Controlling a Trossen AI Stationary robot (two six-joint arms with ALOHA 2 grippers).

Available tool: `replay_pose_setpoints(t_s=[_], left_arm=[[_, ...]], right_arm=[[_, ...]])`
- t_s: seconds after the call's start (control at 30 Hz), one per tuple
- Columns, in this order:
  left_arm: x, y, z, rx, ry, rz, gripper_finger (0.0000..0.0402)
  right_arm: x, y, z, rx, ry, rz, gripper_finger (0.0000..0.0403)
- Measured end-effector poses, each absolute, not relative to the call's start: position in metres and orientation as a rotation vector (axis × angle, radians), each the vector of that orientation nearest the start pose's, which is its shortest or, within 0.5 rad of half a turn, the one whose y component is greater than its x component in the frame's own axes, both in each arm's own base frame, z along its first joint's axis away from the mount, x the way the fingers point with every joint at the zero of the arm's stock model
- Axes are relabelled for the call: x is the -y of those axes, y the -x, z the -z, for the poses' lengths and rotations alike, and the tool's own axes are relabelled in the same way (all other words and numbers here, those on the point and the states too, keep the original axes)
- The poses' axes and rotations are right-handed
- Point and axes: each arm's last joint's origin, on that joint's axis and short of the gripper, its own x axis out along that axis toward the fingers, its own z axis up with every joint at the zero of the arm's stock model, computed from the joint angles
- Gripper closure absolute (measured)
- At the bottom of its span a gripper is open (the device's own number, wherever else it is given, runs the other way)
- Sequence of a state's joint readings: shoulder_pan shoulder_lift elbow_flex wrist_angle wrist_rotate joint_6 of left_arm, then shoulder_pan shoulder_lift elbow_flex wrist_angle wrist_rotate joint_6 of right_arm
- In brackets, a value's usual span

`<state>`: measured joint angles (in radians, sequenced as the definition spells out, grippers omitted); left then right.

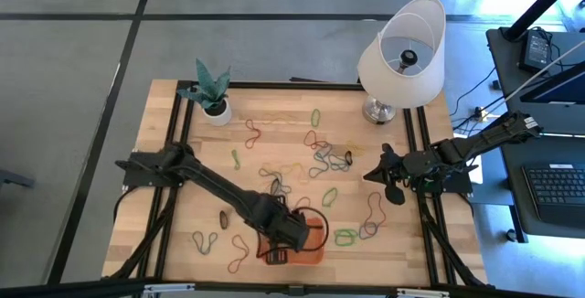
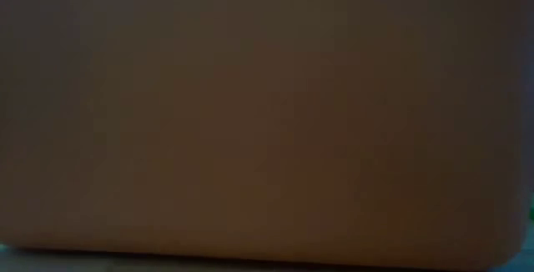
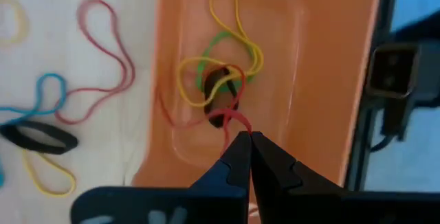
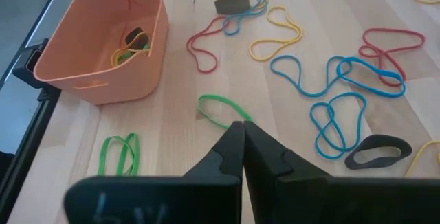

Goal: Pick and place rubber bands into bin
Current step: Put the red rubber band into the bin, then put the green rubber band into the bin

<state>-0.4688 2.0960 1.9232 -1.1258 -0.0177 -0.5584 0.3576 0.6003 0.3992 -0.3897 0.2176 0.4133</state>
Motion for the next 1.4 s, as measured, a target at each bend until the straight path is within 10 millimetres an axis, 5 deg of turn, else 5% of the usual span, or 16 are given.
replay_pose_setpoints(t_s=[0.23, 0.7, 0.93, 1.17, 1.4], left_arm=[[0.195, -0.387, -0.248, -1.319, 0.153, -0.018, 0.0393], [0.188, -0.388, -0.251, -1.328, 0.204, -0.051, 0.0305], [0.169, -0.377, -0.278, -1.294, 0.168, -0.096, 0.0326], [0.149, -0.355, -0.318, -1.191, -0.033, -0.120, 0.0395], [0.118, -0.317, -0.315, -1.164, -0.105, -0.132, 0.0400]], right_arm=[[-0.041, -0.128, -0.209, -0.583, -0.235, -0.017, 0.0393], [-0.041, -0.128, -0.209, -0.583, -0.239, -0.016, 0.0393], [-0.041, -0.128, -0.210, -0.578, -0.278, -0.006, 0.0393], [-0.041, -0.129, -0.211, -0.559, -0.291, -0.009, 0.0393], [-0.046, -0.137, -0.224, -0.463, -0.316, -0.033, 0.0399]])
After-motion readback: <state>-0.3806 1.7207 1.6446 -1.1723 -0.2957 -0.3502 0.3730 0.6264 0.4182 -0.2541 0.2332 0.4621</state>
